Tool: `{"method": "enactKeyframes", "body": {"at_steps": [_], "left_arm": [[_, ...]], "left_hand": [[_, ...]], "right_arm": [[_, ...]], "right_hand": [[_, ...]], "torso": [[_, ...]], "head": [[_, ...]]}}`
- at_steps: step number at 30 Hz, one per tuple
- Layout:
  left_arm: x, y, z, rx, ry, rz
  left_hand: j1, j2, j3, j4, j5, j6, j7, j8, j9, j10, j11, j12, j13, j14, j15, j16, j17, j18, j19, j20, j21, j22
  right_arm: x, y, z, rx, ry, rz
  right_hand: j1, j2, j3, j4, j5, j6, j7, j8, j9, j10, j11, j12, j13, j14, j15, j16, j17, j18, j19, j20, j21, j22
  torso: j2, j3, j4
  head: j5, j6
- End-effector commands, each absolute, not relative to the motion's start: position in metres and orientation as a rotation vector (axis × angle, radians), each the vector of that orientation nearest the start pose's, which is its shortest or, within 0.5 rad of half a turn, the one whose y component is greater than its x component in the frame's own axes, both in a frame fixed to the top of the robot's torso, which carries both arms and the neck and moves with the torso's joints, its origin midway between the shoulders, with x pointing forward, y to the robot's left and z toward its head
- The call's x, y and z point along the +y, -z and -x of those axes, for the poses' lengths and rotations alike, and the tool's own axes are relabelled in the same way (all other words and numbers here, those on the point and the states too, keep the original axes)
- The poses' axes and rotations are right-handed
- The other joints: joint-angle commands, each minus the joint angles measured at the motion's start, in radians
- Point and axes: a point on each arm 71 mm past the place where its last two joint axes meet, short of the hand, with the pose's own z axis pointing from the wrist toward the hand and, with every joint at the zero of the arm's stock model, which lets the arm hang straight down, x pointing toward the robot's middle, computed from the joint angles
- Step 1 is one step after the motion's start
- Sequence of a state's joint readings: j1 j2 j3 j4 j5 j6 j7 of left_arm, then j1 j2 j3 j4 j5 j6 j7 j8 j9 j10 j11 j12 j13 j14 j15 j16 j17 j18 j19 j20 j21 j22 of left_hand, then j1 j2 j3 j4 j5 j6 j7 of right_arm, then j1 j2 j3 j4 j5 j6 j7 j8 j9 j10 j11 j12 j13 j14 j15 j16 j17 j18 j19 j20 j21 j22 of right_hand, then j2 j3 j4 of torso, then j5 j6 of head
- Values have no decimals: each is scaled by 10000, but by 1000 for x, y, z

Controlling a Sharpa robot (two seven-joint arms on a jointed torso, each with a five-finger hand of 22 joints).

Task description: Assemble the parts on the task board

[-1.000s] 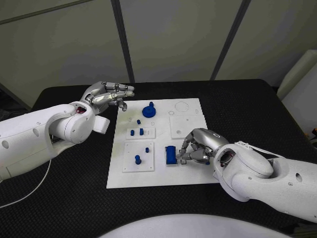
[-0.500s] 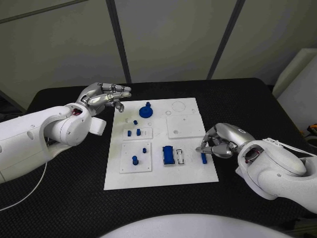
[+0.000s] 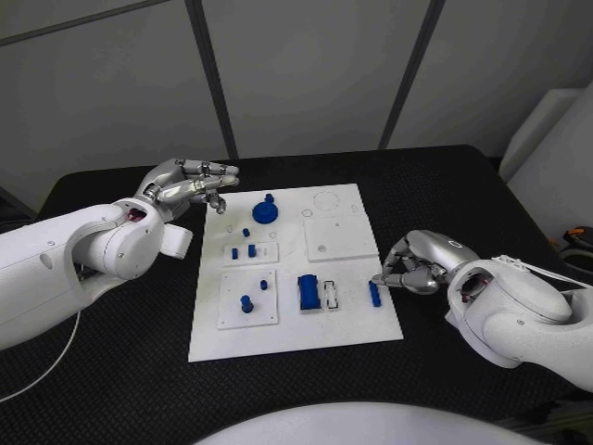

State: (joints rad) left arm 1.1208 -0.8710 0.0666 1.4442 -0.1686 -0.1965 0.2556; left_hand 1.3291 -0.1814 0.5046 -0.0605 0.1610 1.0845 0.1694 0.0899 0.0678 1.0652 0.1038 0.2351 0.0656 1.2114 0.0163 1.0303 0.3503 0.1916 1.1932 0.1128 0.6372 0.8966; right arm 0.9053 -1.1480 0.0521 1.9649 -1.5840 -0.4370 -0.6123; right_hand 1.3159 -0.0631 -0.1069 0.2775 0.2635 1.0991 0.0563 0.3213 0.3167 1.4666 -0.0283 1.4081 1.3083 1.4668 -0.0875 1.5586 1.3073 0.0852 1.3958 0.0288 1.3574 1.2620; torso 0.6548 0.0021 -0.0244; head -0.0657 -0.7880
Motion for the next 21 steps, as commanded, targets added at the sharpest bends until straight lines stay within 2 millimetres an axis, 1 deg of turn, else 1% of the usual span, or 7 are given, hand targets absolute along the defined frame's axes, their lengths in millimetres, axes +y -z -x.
{"method": "enactKeyframes", "body": {"at_steps": [1, 3, 5, 7, 9, 14, 21], "left_arm": [[240, 189, -500, 15363, 14860, 10486], [240, 189, -500, 15362, 14852, 10490], [240, 189, -500, 15356, 14838, 10496], [241, 189, -500, 15353, 14832, 10499], [241, 189, -500, 15354, 14830, 10500], [241, 189, -500, 15342, 14803, 10510], [243, 189, -500, 15332, 14774, 10522]], "left_hand": [[-46, 35, -40, -8, 33, -3, -50, -64, -8, -61, 0, 35, 5, -22, 12, -22, -1, -87, -64, 16, -56, -11], [-61, 36, -53, 0, 31, -5, -50, -64, -8, -68, 0, 42, 6, -7, 13, 1, 4, -87, -69, 16, -63, -13], [-61, 36, -53, 0, 31, -5, -50, -64, -8, -68, 0, 42, 6, -7, 13, 1, 4, -87, -69, 16, -63, -13], [-62, 36, -54, 0, 31, -5, -50, -64, -8, -69, 0, 42, 6, -7, 13, 3, 4, -87, -69, 16, -63, -13], [-62, 37, -54, 0, 31, -5, -50, -64, -8, -70, 0, 43, 6, -6, 13, 4, 5, -87, -70, 16, -64, -14], [-62, 37, -54, 0, 31, -5, -50, -64, -8, -70, 0, 43, 6, -6, 13, 4, 5, -87, -70, 16, -64, -14], [-62, 37, -54, 0, 31, -5, -50, -64, -8, -70, 0, 43, 6, -6, 13, 4, 5, -87, -70, 16, -64, -14]], "right_arm": [[-242, 231, -364, 18488, -3345, -1716], [-240, 233, -366, 18585, -3301, -1667], [-238, 235, -367, 18657, -3285, -1620], [-236, 237, -369, 18730, -3267, -1575], [-235, 240, -369, 18841, -3228, -1533], [-234, 247, -367, 19152, -3050, -1396], [-231, 251, -366, 19458, -2845, -1104]], "right_hand": [[-13, -90, -7, 61, 44, 74, -20, -46, -13, 406, 84, -75, 1424, 972, 74, -13, 2327, -142, -13, 39, 32, -29], [-67, -133, -40, 104, 126, 83, -8, -95, -26, 396, 96, -98, 1413, 968, 82, -21, 2310, -140, -21, 45, 24, -36], [-98, -153, -110, 103, 458, 107, -2, -167, -42, 388, 104, -116, 1409, 968, 90, -22, 2310, -137, -33, 53, 10, -48], [-93, -164, -179, 89, 650, 111, 7, -223, -53, 375, 110, -149, 1392, 964, 96, -30, 2293, -132, -49, 59, -10, -71], [-85, -165, -190, 84, 674, 110, 9, -235, -55, 370, 110, -160, 1386, 964, 97, -30, 2292, -129, -54, 60, -17, -79], [-88, -209, -260, 83, 711, 82, 31, -288, -68, 338, 127, -234, 1340, 956, 107, -47, 2256, -120, -83, 66, -52, -124], [-168, -291, -402, 110, 685, 84, 52, -346, -74, 311, 150, -292, 1310, 947, 127, -66, 2217, -112, -113, 84, -87, -163]], "torso": [[-13, -3, 39], [-11, -9, 47], [-13, -4, 38], [-16, -8, 31], [-15, -12, 33], [-11, -15, 25], [-14, -8, 21]], "head": [[-26, -39], [-35, -58], [-55, -63], [-95, -53], [-111, -50], [-53, -93], [-33, -105]]}}
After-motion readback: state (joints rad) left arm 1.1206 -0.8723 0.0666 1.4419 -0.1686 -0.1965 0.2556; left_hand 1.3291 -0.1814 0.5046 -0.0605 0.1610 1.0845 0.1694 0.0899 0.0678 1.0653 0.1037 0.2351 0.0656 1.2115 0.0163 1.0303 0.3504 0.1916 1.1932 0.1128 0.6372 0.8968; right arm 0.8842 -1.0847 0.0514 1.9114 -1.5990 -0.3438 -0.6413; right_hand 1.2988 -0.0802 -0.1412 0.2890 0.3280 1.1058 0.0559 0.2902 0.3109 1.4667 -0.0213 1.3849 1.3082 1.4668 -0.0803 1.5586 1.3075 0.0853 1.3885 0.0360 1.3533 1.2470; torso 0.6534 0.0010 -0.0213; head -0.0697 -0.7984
